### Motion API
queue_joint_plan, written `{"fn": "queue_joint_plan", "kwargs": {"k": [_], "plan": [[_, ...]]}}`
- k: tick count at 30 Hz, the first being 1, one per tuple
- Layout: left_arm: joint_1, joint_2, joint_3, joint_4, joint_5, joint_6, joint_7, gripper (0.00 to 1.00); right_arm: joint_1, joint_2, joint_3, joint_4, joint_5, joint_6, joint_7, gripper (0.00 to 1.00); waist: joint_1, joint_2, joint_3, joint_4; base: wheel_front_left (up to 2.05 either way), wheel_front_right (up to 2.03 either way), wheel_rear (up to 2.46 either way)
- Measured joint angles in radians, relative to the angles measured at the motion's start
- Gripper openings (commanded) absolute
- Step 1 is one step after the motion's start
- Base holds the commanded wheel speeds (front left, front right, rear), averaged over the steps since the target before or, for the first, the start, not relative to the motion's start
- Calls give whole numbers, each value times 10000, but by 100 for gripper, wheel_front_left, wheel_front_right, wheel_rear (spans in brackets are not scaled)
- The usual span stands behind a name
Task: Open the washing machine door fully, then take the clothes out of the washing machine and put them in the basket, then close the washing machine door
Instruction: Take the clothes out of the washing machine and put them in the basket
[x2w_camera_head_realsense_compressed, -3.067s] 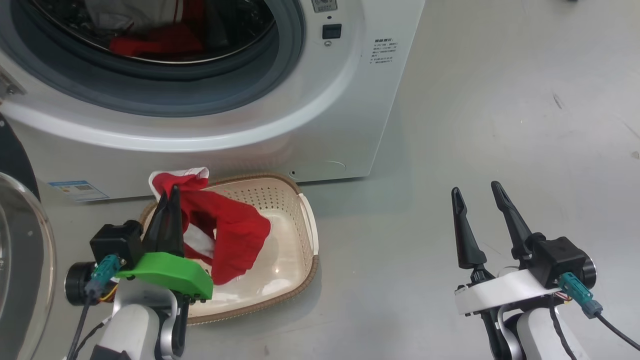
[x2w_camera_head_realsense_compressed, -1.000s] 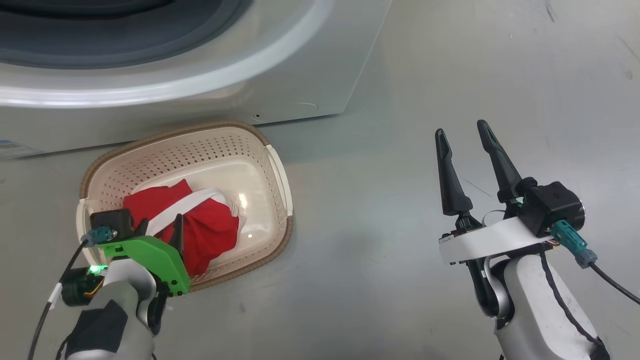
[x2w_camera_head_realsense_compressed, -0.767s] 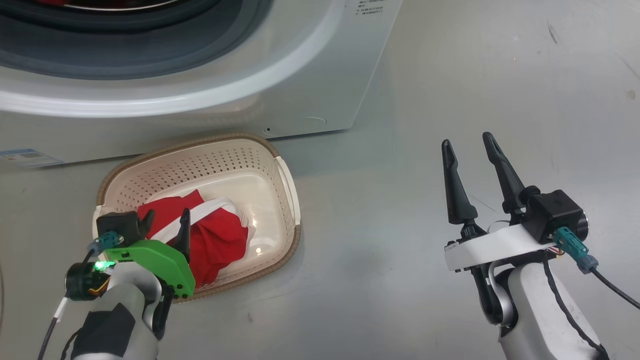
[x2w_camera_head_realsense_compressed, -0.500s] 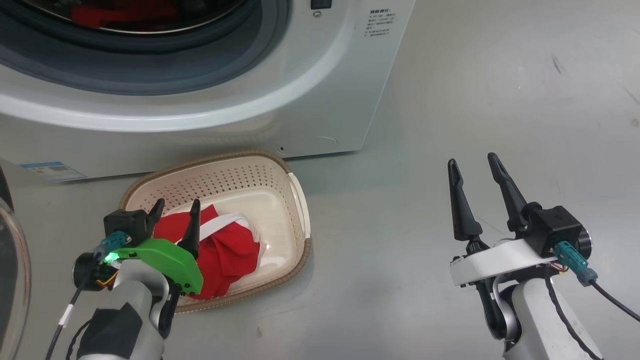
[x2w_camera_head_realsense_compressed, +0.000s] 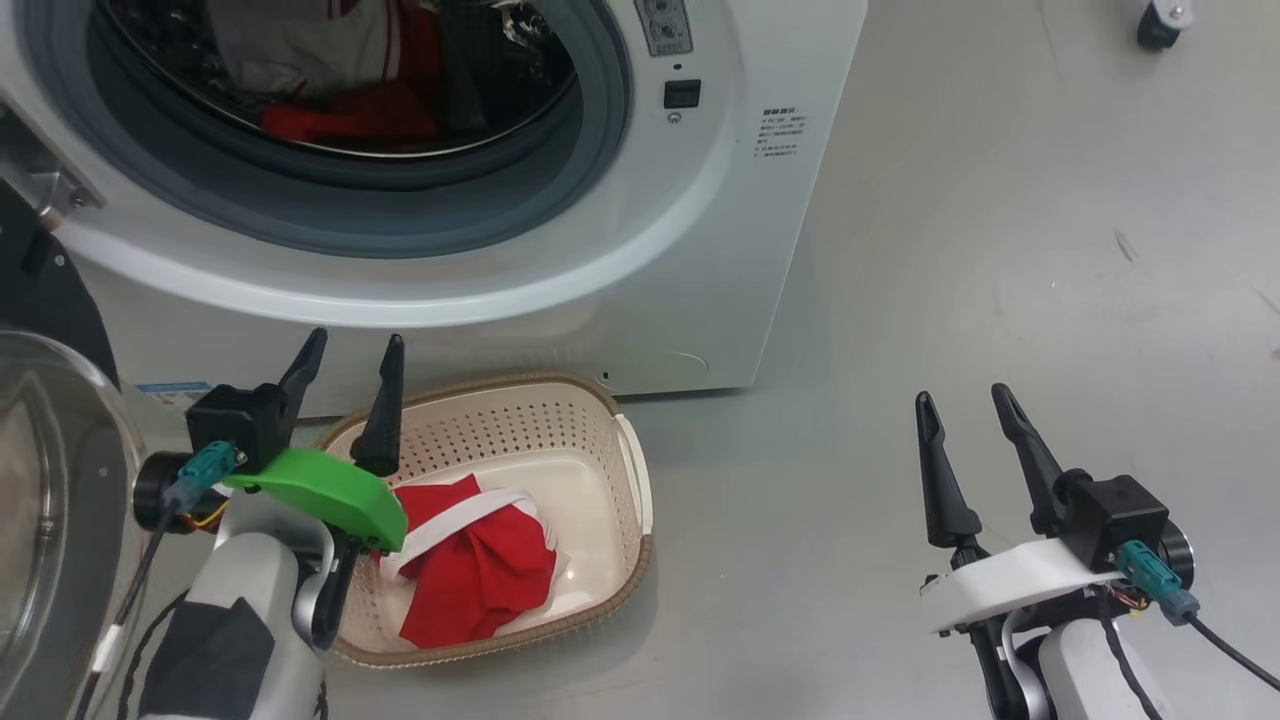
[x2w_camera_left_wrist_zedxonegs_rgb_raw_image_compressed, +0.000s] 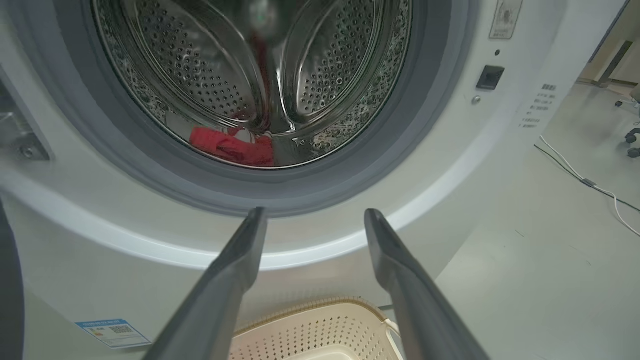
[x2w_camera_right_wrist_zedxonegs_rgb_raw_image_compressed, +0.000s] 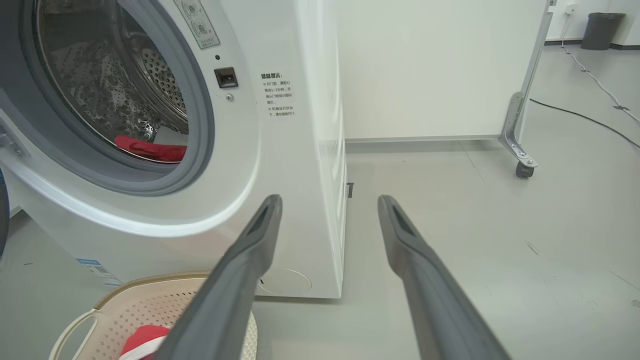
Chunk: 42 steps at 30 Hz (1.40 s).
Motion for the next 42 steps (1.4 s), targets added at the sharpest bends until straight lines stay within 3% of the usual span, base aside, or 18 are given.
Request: {"fn": "queue_joint_plan", "kwargs": {"k": [13, 26, 42], "plan": [[1658, 159, 408, -1795, 163, 539, 0, 100, 771, 19, -90, 184, 19, 82, 0, 100, 0, 0, -1253, 295, 0, 0, 0], [3552, 155, 326, -2554, 284, 807, 0, 100, 1435, 29, -130, 199, -19, 79, 0, 100, 0, 0, -2189, 376, 0, 0, 0], [4880, 161, 209, -3825, 322, 1281, 234, 100, 1764, 48, -155, -12, -130, 73, 0, 100, 0, 0, -2469, 479, 0, 0, 0]]}}
